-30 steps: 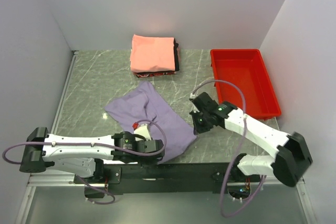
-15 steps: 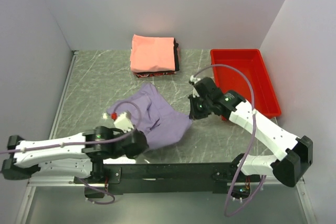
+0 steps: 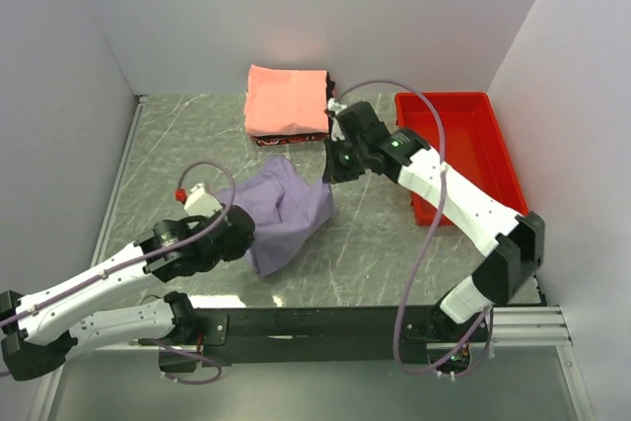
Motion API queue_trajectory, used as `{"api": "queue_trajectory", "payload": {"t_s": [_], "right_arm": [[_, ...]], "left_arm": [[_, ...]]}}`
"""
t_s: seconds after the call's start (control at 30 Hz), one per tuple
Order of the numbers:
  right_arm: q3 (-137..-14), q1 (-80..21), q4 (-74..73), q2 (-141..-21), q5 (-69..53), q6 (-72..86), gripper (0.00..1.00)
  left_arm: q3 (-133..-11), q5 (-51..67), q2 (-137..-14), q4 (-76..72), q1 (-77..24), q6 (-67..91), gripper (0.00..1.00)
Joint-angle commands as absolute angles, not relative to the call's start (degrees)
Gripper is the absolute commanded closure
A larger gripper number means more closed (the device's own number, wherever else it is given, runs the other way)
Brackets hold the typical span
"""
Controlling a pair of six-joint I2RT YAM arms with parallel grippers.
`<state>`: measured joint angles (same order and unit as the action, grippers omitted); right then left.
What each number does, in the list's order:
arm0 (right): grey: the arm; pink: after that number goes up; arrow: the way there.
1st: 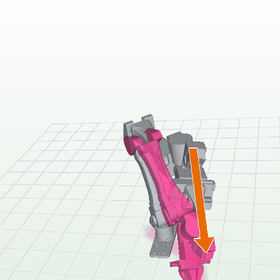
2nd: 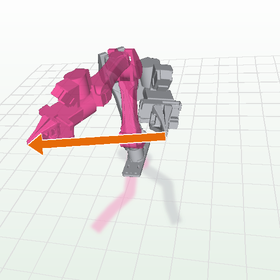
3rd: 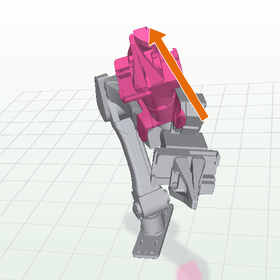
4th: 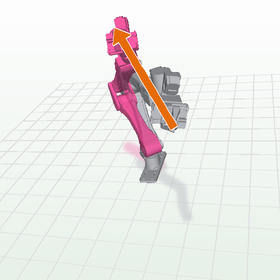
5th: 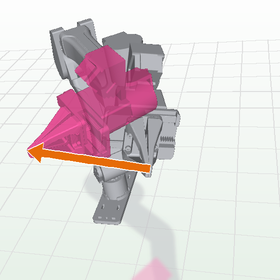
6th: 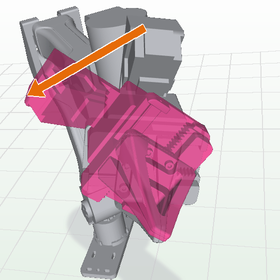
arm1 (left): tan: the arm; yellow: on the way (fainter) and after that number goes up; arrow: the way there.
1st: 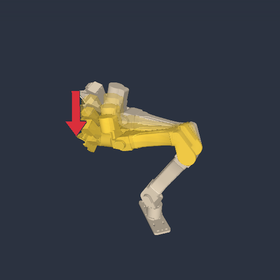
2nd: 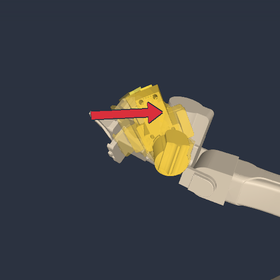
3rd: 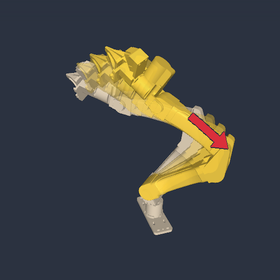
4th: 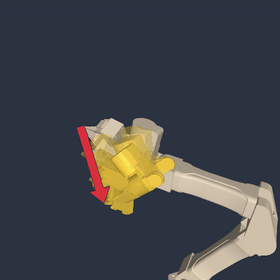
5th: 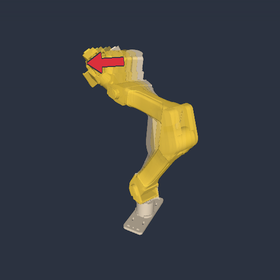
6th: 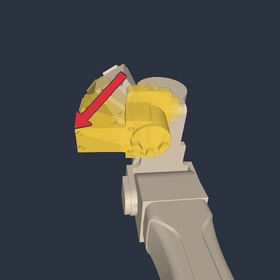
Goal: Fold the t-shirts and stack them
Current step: Fold the tshirt
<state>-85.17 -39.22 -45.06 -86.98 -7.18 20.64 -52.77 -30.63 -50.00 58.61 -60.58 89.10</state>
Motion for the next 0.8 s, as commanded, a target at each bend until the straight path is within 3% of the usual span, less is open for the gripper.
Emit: {"api": "queue_trajectory", "payload": {"t_s": [0.0, 0.2, 0.77], "right_arm": [[-91.7, -38.9, -43.7, -90.9, -8.0, 18.9, 1.0], [-99.7, -38.9, -44.5, -97.0, -8.0, 17.5, 1.0], [-116.4, -38.6, -47.5, -110.9, -7.9, 12.5, 1.0]], "left_arm": [[-56.4, -35.4, -48.4, 61.3, -56.9, 87.0, 0.99], [-55.5, -37.3, -47.2, 57.8, -49.3, 82.7, 0.99], [-48.3, -24.3, -48.7, 41.6, -25.9, 68.0, 0.99]]}}
